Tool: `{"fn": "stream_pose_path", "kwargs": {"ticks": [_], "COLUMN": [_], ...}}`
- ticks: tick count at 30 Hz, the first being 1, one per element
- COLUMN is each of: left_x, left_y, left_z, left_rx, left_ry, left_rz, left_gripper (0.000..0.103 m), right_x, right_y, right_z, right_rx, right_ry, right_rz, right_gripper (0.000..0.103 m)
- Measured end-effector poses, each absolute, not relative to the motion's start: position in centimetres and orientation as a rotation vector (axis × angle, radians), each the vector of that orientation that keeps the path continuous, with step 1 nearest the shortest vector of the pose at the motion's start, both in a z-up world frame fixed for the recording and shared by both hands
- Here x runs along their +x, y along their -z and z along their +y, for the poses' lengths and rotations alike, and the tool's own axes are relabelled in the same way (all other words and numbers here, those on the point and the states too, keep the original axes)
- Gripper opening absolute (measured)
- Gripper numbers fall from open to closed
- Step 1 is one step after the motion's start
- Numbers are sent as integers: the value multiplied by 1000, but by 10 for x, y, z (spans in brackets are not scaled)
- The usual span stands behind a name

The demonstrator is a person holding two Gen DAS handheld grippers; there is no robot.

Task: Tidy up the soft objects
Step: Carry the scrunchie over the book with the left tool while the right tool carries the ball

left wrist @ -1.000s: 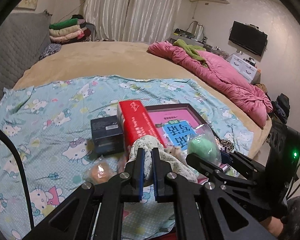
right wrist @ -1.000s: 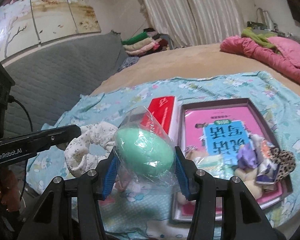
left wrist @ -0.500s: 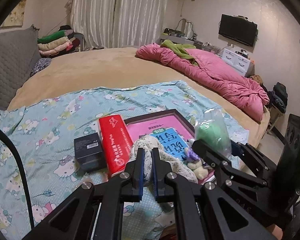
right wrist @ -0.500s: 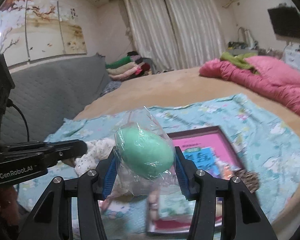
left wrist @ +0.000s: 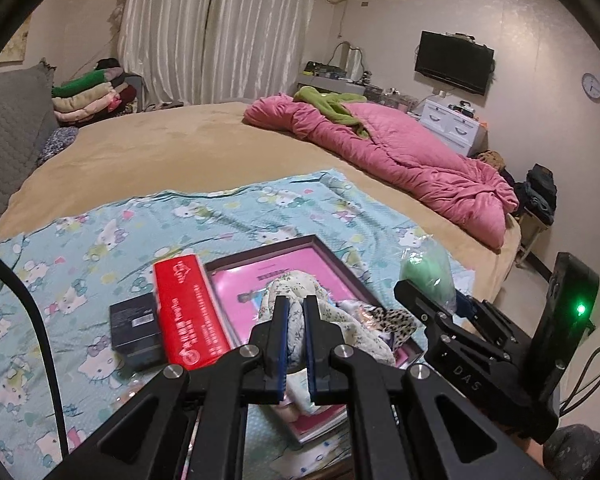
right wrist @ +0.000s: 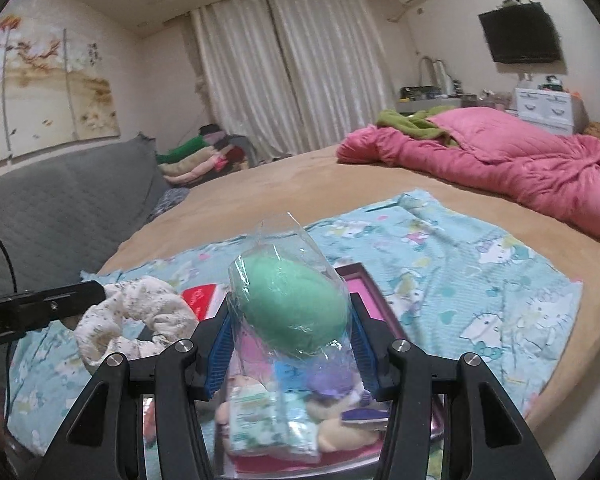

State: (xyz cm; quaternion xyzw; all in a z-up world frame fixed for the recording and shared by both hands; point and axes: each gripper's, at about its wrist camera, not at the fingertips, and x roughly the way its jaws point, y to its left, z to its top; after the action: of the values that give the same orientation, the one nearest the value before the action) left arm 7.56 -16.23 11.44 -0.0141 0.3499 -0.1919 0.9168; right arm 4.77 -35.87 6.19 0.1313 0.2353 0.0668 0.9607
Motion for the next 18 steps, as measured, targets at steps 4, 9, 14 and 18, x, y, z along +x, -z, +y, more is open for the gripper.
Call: {"fn": "stream_pose_path", "kwargs": {"ticks": [4, 9, 14, 18], "left_x": [85, 102, 122, 141], "left_y": [-107, -91, -79, -63], "left_z": [-177, -192, -199, -203], "left_rx": [-26, -43, -71, -70], "left_ry": [417, 439, 418, 368], "left_rz": [735, 761, 763, 787], "left_gripper": [7, 7, 7, 7], "right_x": [48, 49, 53, 55], "right_y": [-59, -52, -45, -39], "right_z": [-372, -386, -392, -389], "right_rx": [290, 321, 330, 317], "right_ry": [-97, -58, -52, -61], "right_rz": [474, 477, 491, 504], "right_gripper": [54, 54, 54, 54]}}
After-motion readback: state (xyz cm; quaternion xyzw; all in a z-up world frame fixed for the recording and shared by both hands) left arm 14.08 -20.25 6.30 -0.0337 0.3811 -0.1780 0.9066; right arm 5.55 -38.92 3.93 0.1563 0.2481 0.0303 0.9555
